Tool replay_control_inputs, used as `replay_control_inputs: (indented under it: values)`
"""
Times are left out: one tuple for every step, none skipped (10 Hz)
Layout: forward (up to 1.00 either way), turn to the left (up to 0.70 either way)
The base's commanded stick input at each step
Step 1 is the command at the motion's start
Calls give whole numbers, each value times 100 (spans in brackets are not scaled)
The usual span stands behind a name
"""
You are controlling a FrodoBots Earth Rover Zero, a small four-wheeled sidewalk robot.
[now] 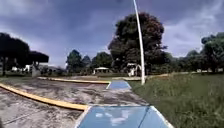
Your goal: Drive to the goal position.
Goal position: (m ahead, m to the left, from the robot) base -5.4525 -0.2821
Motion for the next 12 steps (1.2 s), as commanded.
replay_control_inputs:
  values:
    - [70, 0]
    - [70, 0]
    - [70, 0]
    - [70, 0]
    - [70, -7]
    - [70, -35]
    - [70, -35]
    - [70, -27]
    - [70, -2]
    - [70, 0]
    - [70, 0]
    - [70, 0]
